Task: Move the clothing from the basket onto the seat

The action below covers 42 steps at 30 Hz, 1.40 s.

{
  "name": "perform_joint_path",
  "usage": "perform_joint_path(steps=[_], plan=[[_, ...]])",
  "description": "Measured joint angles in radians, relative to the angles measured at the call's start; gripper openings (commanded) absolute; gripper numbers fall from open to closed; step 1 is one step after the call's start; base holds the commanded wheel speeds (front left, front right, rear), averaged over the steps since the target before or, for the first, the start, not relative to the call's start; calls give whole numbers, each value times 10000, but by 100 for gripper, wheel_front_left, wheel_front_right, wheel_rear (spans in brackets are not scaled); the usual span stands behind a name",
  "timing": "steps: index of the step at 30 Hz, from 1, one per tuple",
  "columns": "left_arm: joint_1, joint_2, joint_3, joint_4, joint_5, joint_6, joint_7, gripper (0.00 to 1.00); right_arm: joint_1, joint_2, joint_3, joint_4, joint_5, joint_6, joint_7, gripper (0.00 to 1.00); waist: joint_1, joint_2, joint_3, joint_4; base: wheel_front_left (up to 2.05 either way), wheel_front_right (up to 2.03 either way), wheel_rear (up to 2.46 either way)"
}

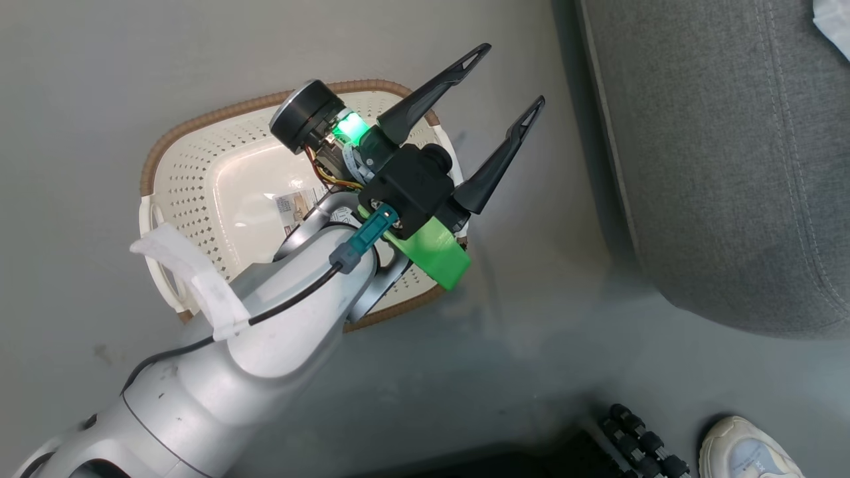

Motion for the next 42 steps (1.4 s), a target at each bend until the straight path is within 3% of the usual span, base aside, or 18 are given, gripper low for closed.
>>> perform_joint_path(steps=[4,5,6,7,16,26,42], plan=[[57,-56,167,6,173,-86,0,100,-71,-33,-4,94,0,0,-8,0,0,0,54,40,0,0,0],[88,-63,222,13,182,-109,0,100,-74,-31,8,102,0,0,-8,24,0,0,32,39,0,0,0],[133,-75,270,21,201,-119,0,100,-73,-29,17,105,-2,0,-8,58,0,0,1,35,0,0,0],[188,-90,305,29,213,-127,0,100,-63,-27,29,96,-6,0,-8,100,0,0,-41,30,0,0,0],[930,-261,920,33,320,-282,0,100,1187,105,96,-485,56,0,-8,100,0,0,-855,-1,0,0,0],[2264,-426,1929,21,349,-366,0,100,3322,523,546,-2243,403,0,-8,100,0,0,-2187,-23,0,0,0],[4883,-631,4146,-171,508,-439,-2,100,6119,1689,2623,-4665,972,0,-8,100,-1,0,-4551,730,0,0,0]])
